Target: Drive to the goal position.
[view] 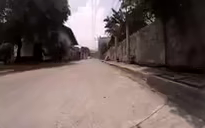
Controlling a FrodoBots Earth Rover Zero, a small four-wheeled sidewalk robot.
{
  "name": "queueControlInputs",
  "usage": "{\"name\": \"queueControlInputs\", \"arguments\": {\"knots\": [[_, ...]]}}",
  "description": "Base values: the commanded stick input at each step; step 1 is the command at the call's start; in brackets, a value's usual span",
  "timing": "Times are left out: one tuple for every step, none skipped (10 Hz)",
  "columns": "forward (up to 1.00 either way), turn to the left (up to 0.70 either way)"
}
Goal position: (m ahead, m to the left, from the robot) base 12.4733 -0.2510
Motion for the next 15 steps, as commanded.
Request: {"name": "queueControlInputs", "arguments": {"knots": [[1.00,0.00],[1.00,0.00],[1.00,0.00],[1.00,0.00],[1.00,0.00],[1.00,0.00],[1.00,0.00],[1.00,0.00],[1.00,0.00],[1.00,0.00],[1.00,0.00],[1.00,0.00],[1.00,0.00],[1.00,0.00],[1.00,0.00]]}}
